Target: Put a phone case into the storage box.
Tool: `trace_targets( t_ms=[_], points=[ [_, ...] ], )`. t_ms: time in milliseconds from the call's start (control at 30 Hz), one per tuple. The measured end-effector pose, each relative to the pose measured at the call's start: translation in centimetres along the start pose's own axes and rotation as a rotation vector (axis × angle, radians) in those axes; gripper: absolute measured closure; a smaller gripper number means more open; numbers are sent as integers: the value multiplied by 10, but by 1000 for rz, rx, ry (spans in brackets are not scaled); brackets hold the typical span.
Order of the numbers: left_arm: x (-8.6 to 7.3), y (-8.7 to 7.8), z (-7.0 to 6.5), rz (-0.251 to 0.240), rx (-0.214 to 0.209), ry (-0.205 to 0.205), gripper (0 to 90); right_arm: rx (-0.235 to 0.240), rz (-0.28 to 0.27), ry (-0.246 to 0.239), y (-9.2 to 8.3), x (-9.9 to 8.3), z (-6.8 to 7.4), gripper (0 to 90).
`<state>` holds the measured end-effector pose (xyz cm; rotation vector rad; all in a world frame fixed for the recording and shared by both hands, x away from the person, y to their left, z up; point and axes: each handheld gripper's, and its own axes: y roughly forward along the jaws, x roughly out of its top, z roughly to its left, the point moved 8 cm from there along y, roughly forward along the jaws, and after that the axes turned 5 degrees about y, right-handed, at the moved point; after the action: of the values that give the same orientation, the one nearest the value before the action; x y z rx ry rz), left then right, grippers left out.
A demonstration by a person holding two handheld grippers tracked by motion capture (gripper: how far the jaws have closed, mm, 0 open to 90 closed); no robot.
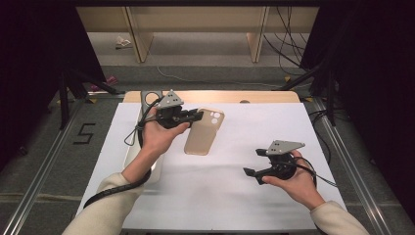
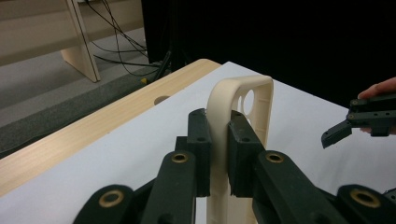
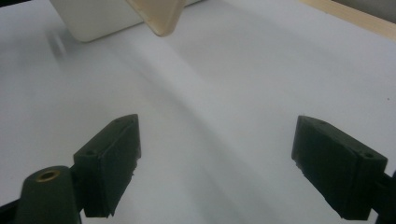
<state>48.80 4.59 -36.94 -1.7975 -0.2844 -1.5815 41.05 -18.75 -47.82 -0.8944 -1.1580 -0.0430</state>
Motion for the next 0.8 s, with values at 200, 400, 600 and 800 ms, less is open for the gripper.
trace_targets(
  t_ms=[200, 400, 600, 800],
  points=[
    [1, -8, 8, -7, 16, 9, 810, -9, -13, 15, -2, -2, -3, 166],
    [2, -18, 18, -17, 34, 17, 810, -9, -9, 22, -1, -3, -4, 165],
    [4, -27, 28, -31, 56, 15, 810, -12, -12, 28, -2, -3, -5, 162],
    [6, -34, 34, -40, 70, 15, 810, -11, -13, 29, -2, -4, -6, 159]
  ],
)
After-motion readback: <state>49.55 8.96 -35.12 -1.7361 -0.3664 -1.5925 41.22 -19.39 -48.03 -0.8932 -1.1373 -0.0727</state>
